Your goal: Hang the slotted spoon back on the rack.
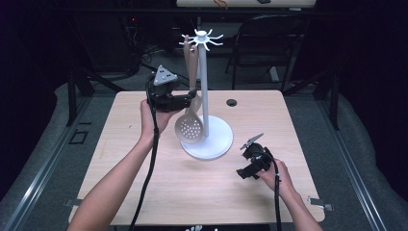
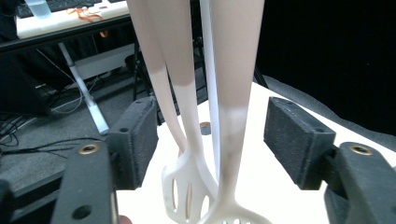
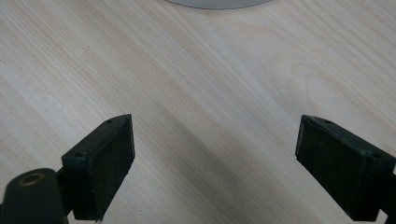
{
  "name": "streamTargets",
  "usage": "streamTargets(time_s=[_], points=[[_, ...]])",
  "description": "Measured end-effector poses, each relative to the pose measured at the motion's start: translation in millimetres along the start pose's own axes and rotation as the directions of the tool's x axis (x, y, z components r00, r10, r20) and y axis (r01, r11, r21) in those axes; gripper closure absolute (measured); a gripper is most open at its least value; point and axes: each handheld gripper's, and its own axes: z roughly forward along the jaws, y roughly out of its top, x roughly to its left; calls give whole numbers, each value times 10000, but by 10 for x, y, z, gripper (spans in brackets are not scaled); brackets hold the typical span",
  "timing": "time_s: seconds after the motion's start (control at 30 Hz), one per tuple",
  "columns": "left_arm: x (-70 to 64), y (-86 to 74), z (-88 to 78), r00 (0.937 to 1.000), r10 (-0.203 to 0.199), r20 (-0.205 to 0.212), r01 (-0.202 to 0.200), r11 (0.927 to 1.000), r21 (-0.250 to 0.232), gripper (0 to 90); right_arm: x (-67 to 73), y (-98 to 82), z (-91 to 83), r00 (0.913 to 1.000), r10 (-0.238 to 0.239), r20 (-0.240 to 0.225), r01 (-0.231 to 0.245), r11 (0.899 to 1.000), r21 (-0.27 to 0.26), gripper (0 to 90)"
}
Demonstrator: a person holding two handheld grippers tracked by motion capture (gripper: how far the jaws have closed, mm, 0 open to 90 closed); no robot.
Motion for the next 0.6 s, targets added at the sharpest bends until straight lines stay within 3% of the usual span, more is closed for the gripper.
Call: streamTargets(time_s=[0.13,0.3,0.4,0.6], points=[[12,-89,-131,9998,-162,124,160,9998,135,284,-6,-1,-4,10000,-26,-49,26,10000,-60,114],[35,-276,-315,10000,-3,51,1,9990,439,230,-6,-1,-13,9999,120,-50,-120,9999,-35,113],[65,-379,-440,9982,415,-424,-388,9972,647,213,-16,-4,-14,10000,56,7,-56,9999,-102,113],[169,-618,-653,9963,396,-759,-310,9932,1121,195,-24,-5,-21,9999,163,-33,-164,9998,-104,113]])
